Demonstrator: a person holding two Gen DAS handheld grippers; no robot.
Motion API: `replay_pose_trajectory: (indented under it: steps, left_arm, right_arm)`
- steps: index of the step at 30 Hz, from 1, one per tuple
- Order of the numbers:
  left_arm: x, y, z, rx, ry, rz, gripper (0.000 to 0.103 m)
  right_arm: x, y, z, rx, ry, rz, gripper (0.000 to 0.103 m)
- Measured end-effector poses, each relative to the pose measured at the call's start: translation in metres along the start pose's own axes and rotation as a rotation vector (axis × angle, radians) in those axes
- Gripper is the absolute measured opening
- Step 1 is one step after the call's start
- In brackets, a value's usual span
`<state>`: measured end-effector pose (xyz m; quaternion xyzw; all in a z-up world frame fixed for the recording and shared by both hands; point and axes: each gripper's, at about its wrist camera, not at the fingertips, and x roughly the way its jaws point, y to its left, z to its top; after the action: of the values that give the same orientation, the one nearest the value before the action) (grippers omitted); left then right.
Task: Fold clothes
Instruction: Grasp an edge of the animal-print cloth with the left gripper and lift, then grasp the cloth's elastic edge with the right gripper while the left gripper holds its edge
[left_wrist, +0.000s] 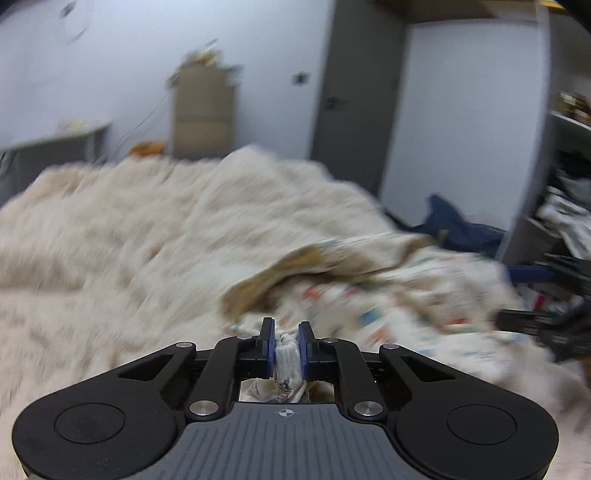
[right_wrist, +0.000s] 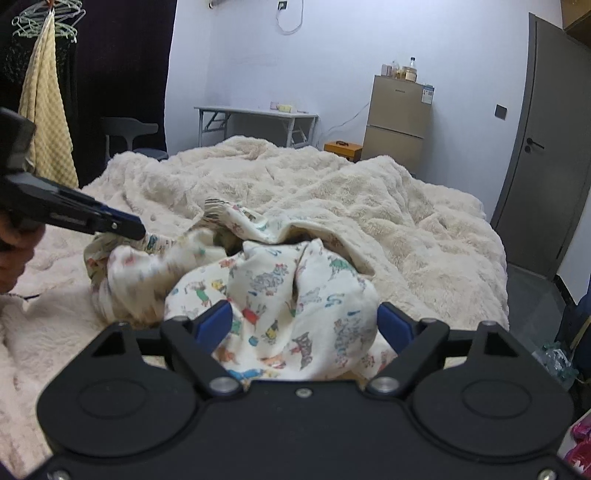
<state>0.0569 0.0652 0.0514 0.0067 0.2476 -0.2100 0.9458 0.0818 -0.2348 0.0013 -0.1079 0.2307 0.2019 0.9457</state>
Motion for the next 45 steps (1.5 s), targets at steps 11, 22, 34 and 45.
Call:
replay_pose_trajectory:
  steps: [11,22,34,45]
  left_arm:
    - [-0.033,-0.069,-0.002,0.235,0.028,-0.308,0.059]
    - [-0.013,0.008,-0.016,-0.005,0.123,-0.064,0.077]
    - [-0.05,-0.043,0.005,0.061,-0.053,-0.293,0.012]
    - [-0.079,-0.065,0.012,0.202,-0.074,-0.262,0.012]
  right_arm:
    - [-0.051,-0.072,0.007,0.154,-0.101,-0.061,0.087]
    - [-0.037,-0.053,0.007,0.097,-0.071,-0.016,0.09]
    - [-0.033,-0.054,0.005,0.204,-0.034,0.104,0.09]
    - [0.037,-0.038,0.019,-0.149,0.066,0.084,0.087]
